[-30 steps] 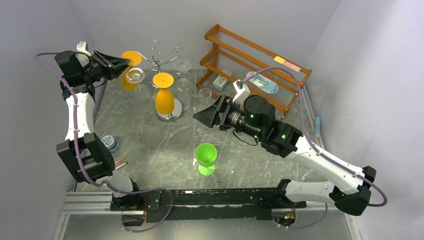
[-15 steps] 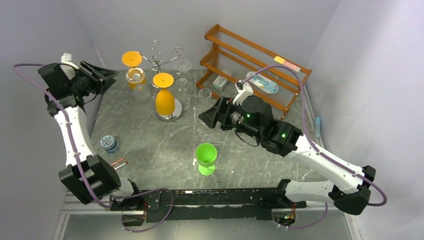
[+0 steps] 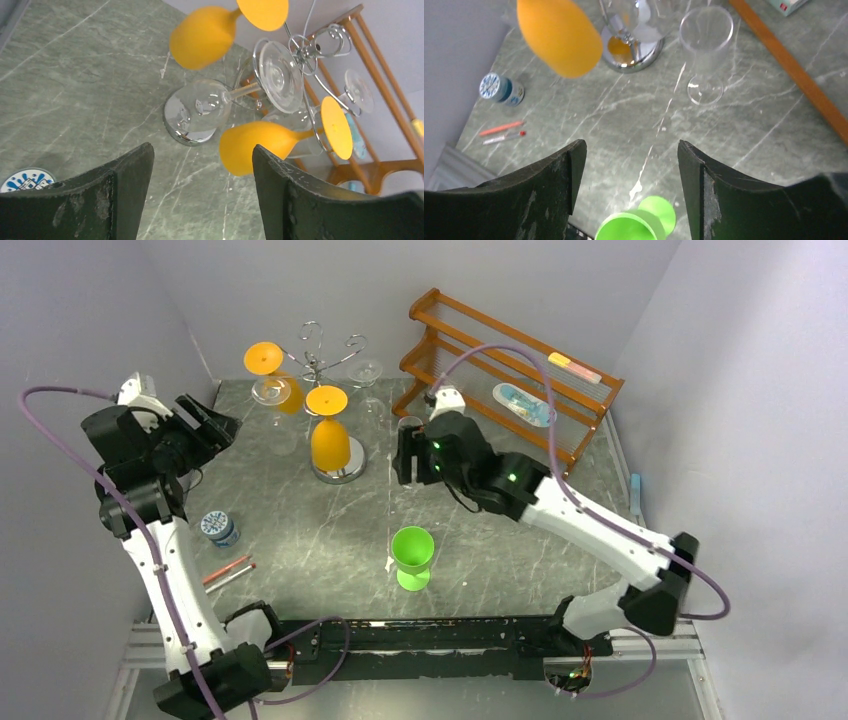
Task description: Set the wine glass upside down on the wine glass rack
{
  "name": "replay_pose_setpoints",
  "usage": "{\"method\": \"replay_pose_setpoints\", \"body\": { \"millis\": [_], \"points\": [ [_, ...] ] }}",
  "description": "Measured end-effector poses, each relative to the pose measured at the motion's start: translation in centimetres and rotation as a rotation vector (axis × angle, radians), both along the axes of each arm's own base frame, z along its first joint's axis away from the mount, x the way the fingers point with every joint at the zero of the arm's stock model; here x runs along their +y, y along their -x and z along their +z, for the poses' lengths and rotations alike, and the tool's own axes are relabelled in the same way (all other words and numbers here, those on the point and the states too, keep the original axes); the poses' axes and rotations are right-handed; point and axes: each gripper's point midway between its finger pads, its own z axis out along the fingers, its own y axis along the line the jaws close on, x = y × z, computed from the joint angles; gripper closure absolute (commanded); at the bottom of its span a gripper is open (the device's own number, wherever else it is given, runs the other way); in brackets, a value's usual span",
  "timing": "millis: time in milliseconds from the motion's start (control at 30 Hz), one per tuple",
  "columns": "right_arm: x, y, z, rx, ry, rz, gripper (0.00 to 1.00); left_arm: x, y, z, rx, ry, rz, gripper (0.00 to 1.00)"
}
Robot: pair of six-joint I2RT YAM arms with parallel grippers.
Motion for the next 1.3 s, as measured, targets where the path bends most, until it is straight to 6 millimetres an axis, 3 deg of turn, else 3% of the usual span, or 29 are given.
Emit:
{"method": "replay_pose_setpoints", "body": {
  "millis": [133, 300, 500, 600, 867, 1100, 1300],
  "points": [
    [1.1, -3.8, -0.5, -0.005, 0.038, -0.047, 0.45, -0.9, 0.3, 0.5, 0.027, -0.091, -0.009, 0.25],
    [1.2, -8.3, -1.7, 0.002, 0.073, -0.095, 0.50, -1.1, 0.6, 2.6, 0.033, -0.191, 0.024, 0.25],
    [3.4, -11.6, -2.5, -0.002, 0.104, -0.073, 0.56, -1.1, 1.7, 6.0, -0.017, -0.264, 0.076, 0.26],
    [4.5, -12.9, -3.1, -0.002, 0.128, -0.066, 0.59, -2.1, 2.1, 6.9, -0.045, -0.275, 0.049, 0.26],
    [4.2, -14.0, -6.4, 0.042, 0.239, -0.089, 0.62, -7.4, 3.2, 7.8, -0.109, -0.280, -0.155, 0.25],
    [3.4, -14.2, -8.2, 0.066, 0.307, -0.104, 0.66, -9.6, 3.8, 8.0, -0.130, -0.283, -0.248, 0.24],
    [2.8, -14.8, -8.3, 0.062, 0.327, -0.099, 0.89, -11.1, 4.2, 8.2, -0.146, -0.260, -0.326, 0.24]
  ]
}}
